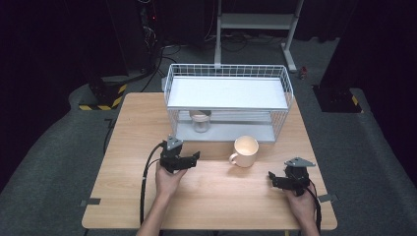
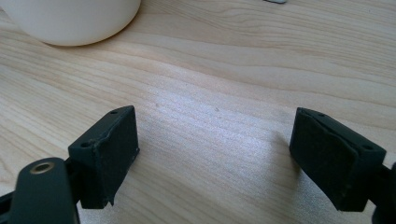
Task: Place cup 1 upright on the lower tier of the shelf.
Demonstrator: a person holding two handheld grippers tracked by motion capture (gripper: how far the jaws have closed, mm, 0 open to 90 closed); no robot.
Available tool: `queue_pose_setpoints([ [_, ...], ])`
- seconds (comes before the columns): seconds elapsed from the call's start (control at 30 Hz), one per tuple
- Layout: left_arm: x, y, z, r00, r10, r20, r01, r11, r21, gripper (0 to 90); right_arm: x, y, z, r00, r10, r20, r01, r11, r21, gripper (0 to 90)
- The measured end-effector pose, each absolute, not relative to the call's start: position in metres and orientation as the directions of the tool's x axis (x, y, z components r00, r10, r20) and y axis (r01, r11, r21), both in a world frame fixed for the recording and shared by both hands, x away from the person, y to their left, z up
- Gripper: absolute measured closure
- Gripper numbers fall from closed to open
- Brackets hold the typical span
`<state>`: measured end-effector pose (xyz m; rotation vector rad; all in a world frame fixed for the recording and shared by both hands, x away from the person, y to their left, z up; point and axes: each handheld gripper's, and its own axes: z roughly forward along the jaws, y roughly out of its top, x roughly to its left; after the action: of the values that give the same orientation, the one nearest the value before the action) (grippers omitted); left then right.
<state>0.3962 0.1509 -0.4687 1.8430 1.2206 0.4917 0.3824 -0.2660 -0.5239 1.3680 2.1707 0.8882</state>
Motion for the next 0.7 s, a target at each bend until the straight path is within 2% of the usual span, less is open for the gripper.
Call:
queue_pose_setpoints([
  [0.7,0.376,0.164,-0.471,0.429,0.893,-0.134,0.554,-0.143,0.820,21.4,0.382,-0.266,-0.524,-0.425,0.905,-0.016,0.634,0.310,0.708,15.4],
])
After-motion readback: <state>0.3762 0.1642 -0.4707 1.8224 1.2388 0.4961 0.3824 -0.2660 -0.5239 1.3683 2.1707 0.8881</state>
